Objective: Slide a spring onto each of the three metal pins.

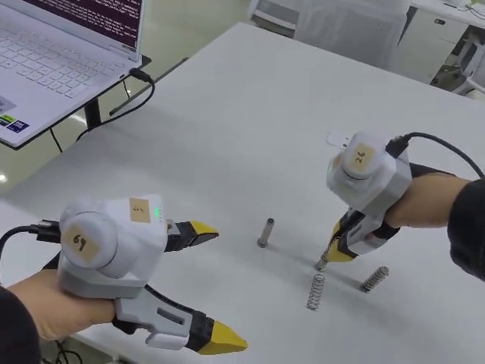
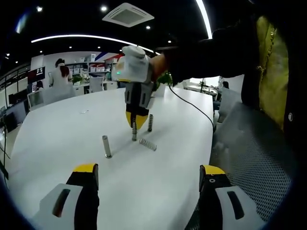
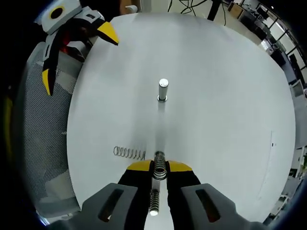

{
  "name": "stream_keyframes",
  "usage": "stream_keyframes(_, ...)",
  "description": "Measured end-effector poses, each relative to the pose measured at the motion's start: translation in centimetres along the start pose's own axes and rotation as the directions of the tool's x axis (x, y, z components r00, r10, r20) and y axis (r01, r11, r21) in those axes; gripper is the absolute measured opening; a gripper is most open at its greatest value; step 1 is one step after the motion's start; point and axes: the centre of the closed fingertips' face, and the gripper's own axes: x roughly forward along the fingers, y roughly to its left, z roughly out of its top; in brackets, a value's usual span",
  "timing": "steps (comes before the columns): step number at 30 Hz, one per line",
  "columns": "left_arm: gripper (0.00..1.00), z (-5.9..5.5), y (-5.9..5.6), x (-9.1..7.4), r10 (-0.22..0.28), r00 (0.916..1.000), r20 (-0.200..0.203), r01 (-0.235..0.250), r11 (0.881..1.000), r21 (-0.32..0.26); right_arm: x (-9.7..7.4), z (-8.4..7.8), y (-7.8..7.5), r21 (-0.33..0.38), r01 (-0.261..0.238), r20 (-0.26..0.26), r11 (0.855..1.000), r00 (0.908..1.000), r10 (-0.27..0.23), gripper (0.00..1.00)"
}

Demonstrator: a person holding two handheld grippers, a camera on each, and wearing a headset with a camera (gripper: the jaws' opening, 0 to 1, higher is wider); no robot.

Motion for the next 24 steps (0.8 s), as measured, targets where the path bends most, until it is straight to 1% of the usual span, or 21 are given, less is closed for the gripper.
stream_keyframes(4,0.83,0.0,0.0,0.0,0.0,1.0,0.0,0.0,1.0,-0.002,0.6,-0.3,0.0,0.013,-0.004,-0.004,1.0,1.0,0.004,0.08)
stream_keyframes(6,0.83,0.0,0.0,0.0,-0.001,1.0,-0.001,0.001,1.0,-0.001,0.8,-0.4,-0.2,0.015,0.001,-0.007,1.0,1.0,-0.001,0.09)
stream_keyframes(19,0.83,-0.1,0.0,0.0,-0.001,1.0,-0.005,0.001,1.0,-0.007,1.4,-0.6,-0.3,0.036,0.002,-0.002,0.999,1.0,-0.002,0.09)
stream_keyframes(24,0.82,-0.1,0.0,0.0,-0.003,1.0,-0.004,0.003,1.0,-0.007,1.4,-0.5,-0.3,0.041,0.005,0.005,0.999,1.0,-0.005,0.13)
